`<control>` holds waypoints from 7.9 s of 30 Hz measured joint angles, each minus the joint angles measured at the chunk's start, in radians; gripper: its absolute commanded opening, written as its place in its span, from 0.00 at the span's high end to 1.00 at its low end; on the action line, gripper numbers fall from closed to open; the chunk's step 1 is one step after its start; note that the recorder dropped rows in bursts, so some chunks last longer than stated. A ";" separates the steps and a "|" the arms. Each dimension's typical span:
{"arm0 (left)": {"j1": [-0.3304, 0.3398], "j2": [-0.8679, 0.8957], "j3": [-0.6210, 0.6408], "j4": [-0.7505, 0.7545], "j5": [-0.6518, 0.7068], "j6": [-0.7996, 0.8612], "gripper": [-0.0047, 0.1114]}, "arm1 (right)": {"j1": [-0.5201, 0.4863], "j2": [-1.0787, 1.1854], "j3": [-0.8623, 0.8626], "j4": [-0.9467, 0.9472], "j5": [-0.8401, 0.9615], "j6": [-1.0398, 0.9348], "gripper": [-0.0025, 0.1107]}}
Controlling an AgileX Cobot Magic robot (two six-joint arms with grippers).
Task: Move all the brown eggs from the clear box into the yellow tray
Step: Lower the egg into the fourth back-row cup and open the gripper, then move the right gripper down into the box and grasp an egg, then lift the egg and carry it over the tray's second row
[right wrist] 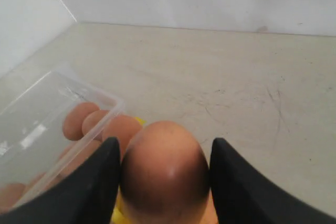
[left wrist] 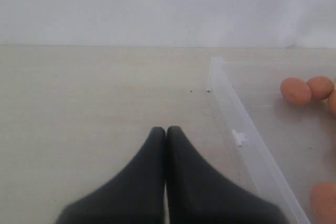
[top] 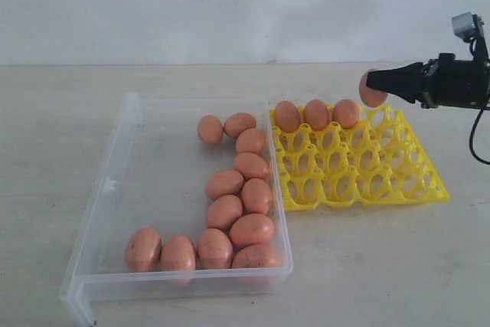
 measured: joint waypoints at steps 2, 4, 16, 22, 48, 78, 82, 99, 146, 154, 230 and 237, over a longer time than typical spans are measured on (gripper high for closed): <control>0.000 0.000 0.000 0.000 0.000 0.000 1.00 | 0.028 0.000 0.000 -0.009 0.062 -0.013 0.98; 0.000 0.000 0.000 0.000 0.000 0.000 1.00 | 0.033 0.000 0.000 -0.029 0.111 -0.018 0.98; 0.000 0.000 0.000 0.000 0.000 0.000 1.00 | 0.033 0.001 0.000 -0.045 0.230 -0.155 0.98; 0.000 0.000 0.000 0.000 0.000 0.000 1.00 | 0.033 0.001 0.000 -0.045 0.230 -0.204 0.80; 0.000 0.000 0.000 0.000 0.000 0.000 1.00 | 0.033 -0.038 0.000 0.104 0.110 -0.040 0.63; 0.000 0.000 0.000 0.000 0.000 0.000 1.00 | 1.052 -0.474 -0.192 0.130 1.902 -0.539 0.98; 0.000 0.000 0.000 0.000 0.000 0.000 1.00 | 0.976 -0.399 -0.392 0.960 2.072 -1.156 0.98; 0.000 0.000 0.000 0.000 0.000 0.000 1.00 | 0.950 -0.088 -0.599 1.677 2.394 -2.114 0.51; 0.000 0.000 0.000 0.000 0.000 0.000 1.00 | 0.950 0.023 -0.650 1.630 2.134 -1.933 0.98; 0.000 0.000 0.000 0.000 0.000 0.000 1.00 | 0.950 -0.188 -0.811 1.883 2.062 -1.777 0.98; 0.000 0.000 0.000 0.000 0.000 0.000 1.00 | 0.260 -0.160 0.180 0.024 0.081 -0.134 0.98; 0.000 0.000 0.000 0.000 0.000 0.000 1.00 | 0.354 -0.147 0.144 0.037 0.318 -0.284 0.98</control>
